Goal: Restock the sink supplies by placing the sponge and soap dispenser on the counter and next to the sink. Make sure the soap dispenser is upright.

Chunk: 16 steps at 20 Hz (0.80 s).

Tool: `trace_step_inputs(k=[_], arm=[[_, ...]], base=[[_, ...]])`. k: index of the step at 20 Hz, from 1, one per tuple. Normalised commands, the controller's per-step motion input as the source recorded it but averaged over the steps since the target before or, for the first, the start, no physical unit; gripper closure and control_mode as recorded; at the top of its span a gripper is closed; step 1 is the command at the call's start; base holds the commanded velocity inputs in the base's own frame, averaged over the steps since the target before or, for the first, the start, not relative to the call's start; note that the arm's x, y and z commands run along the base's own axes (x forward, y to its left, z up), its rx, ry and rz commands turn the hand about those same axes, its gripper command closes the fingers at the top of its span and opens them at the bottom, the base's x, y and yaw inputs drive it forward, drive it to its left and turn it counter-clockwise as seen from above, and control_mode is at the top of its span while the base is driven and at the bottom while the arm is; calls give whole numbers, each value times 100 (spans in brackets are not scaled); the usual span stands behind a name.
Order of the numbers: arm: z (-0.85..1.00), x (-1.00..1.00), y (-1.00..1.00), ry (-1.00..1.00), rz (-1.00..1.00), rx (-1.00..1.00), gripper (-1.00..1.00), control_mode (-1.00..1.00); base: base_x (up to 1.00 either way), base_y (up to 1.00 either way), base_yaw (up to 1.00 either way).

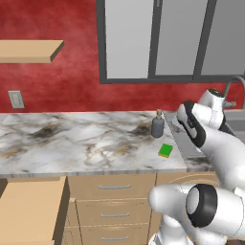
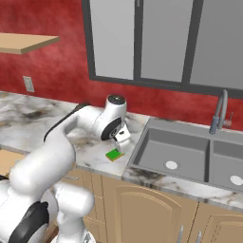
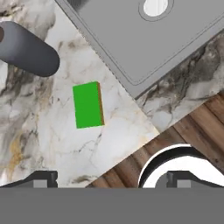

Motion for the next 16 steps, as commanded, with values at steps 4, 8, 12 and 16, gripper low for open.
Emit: trace_step_inputs(k=[4, 8, 12, 16], arm=[[98, -82, 0, -25, -1, 0, -100, -100], [98, -72, 18, -19, 0, -1, -100, -100], [86, -72, 19, -10, 0, -3, -100, -100], [69, -64, 30, -5, 0, -5, -100, -100]], base=[[0, 0, 0], [0, 0, 0], [0, 0, 0], [0, 0, 0]])
